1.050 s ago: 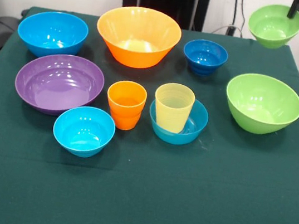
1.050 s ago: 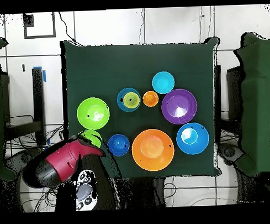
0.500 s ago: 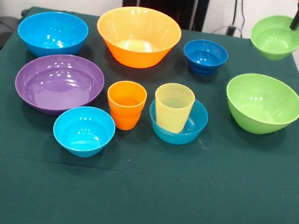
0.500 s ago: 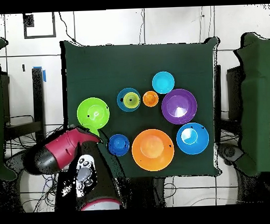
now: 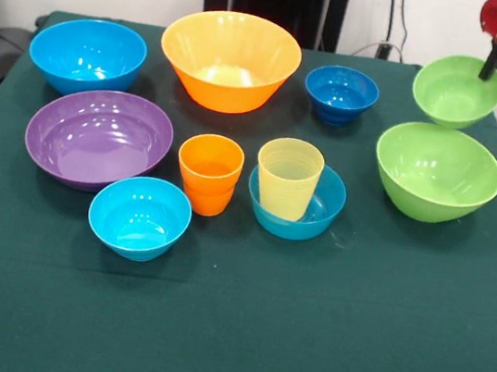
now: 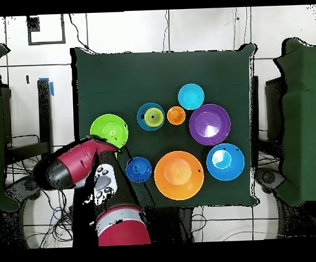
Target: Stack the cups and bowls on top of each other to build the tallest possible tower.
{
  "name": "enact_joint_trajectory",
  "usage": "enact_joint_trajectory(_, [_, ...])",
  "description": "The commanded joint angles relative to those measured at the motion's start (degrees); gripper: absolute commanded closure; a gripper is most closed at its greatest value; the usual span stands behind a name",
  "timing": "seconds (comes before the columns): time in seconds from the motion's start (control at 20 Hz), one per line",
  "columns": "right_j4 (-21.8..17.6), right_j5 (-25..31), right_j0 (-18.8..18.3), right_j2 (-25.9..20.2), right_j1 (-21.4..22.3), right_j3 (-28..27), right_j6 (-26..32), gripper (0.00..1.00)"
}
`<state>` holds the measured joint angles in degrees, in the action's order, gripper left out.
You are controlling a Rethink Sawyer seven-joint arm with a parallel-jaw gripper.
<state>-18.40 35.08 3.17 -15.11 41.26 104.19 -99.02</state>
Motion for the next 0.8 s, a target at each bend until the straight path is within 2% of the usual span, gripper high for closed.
enact_joint_trajectory(0.05, [-1.5,4.1,-2.7,-4.2,-4.9,-4.6,3.6,1.00])
enact_joint_trajectory(0.3, [-2.5,4.3,-3.5,-4.5,-6.4,-5.7,4.5,1.00])
enact_joint_trajectory(0.6, [-1.9,8.5,-2.9,-5.4,-4.1,-7.0,5.0,1.00])
enact_joint_trajectory(0.8, [-1.7,10.3,-2.8,-6.0,-4.3,-8.6,5.4,1.00])
